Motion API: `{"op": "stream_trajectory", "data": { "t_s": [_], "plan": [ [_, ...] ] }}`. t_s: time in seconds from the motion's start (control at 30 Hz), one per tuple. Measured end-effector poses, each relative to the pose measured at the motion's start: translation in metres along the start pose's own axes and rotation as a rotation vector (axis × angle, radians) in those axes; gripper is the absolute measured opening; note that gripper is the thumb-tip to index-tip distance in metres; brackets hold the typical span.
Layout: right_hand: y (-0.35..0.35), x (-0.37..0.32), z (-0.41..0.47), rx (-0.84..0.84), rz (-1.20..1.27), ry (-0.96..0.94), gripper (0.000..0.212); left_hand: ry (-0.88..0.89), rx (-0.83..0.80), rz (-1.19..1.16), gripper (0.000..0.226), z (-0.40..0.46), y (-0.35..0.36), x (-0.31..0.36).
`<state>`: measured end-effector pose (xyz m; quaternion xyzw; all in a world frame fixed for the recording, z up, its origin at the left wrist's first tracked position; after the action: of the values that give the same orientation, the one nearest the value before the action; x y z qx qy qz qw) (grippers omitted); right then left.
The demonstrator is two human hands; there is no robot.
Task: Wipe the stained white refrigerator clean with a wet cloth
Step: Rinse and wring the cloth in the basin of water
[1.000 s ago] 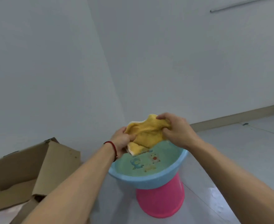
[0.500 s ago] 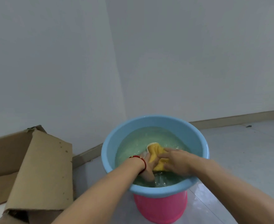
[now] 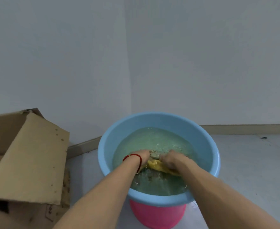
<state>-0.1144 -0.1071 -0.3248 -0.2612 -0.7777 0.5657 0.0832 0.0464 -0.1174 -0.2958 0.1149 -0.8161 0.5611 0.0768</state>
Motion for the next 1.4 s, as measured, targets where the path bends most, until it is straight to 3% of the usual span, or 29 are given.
{"op": "stream_trajectory", "data": {
  "t_s": [0.1, 0.17, 0.23, 0.3, 0.4, 0.5, 0.57, 0.7, 0.77, 0.83, 0.9, 0.97, 1.07, 1.13, 1.17, 1.23, 1.3, 1.4],
  "plan": [
    [0.014, -0.015, 0.003, -0.022, 0.006, 0.009, 0.064, -0.044, 0.021, -0.060, 0.047, -0.007, 0.006, -0.001],
    [0.002, -0.024, -0.010, -0.035, -0.014, -0.112, 0.058, -0.082, 0.002, -0.067, 0.039, -0.016, 0.009, -0.001],
    [-0.011, -0.021, -0.007, -0.023, 0.055, -0.161, 0.051, -0.200, 0.072, -0.114, 0.047, -0.013, 0.007, -0.015],
    [-0.029, -0.011, 0.001, 0.102, 0.180, -0.119, 0.042, -0.336, 0.170, -0.132, 0.064, -0.017, 0.003, -0.031],
    [-0.043, -0.007, 0.000, 0.314, 0.191, -0.025, 0.041, -0.392, 0.266, -0.117, 0.051, -0.035, -0.005, -0.034],
    [-0.020, -0.018, -0.008, 0.141, 0.183, 0.007, 0.050, -0.434, 0.183, -0.275, 0.069, -0.041, 0.006, -0.032],
    [-0.009, -0.028, -0.018, 0.033, 0.197, -0.043, 0.057, -0.467, 0.117, -0.542, 0.075, -0.036, 0.015, -0.025],
    [0.008, -0.062, -0.030, -0.209, 0.510, -0.194, 0.064, -0.523, 0.059, -1.041, 0.038, -0.036, 0.024, -0.016],
    [0.018, -0.067, -0.030, -0.316, 0.806, -0.085, 0.046, -0.547, 0.010, -1.170, 0.041, -0.043, 0.026, -0.010],
    [0.019, -0.069, -0.024, -0.263, 0.913, -0.076, 0.041, -0.543, 0.017, -1.279, 0.036, -0.045, 0.027, -0.001],
    [0.010, -0.065, -0.021, -0.147, 0.835, -0.133, 0.062, -0.521, 0.052, -1.309, 0.030, -0.046, 0.023, 0.009],
    [0.001, -0.064, -0.012, -0.077, 0.705, -0.255, 0.070, -0.487, 0.023, -1.289, 0.039, -0.044, 0.025, 0.014],
    [-0.043, -0.047, -0.021, 0.150, 0.362, -0.380, 0.048, -0.449, -0.061, -1.168, 0.036, -0.050, 0.028, 0.015],
    [-0.061, -0.033, -0.016, 0.320, 0.157, -0.411, 0.039, -0.397, 0.080, -1.020, 0.029, -0.045, 0.016, 0.005],
    [-0.062, -0.027, -0.011, 0.339, 0.113, -0.403, 0.038, -0.368, 0.153, -0.909, 0.036, -0.048, 0.007, 0.000],
    [-0.052, -0.018, 0.001, 0.277, 0.064, -0.345, 0.040, -0.354, 0.175, -0.744, 0.051, -0.042, 0.003, -0.005],
    [-0.032, -0.015, 0.010, 0.136, -0.003, -0.278, 0.051, -0.348, 0.126, -0.704, 0.049, -0.041, 0.007, -0.003],
    [-0.010, -0.033, -0.003, -0.085, 0.116, -0.298, 0.055, -0.408, 0.071, -0.883, 0.044, -0.033, 0.022, 0.000]
  ]
}}
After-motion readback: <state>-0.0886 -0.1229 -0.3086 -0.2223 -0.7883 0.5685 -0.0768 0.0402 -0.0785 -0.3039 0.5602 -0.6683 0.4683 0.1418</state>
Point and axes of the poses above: each hand's wrist, its own z-axis towards the middle knuckle, its own y-axis out of the palm, x = y × z, the point moved 7 cm from there along z, towards the middle knuckle, and after that the axes turned 11 degrees about x, right-handed, at the moved point
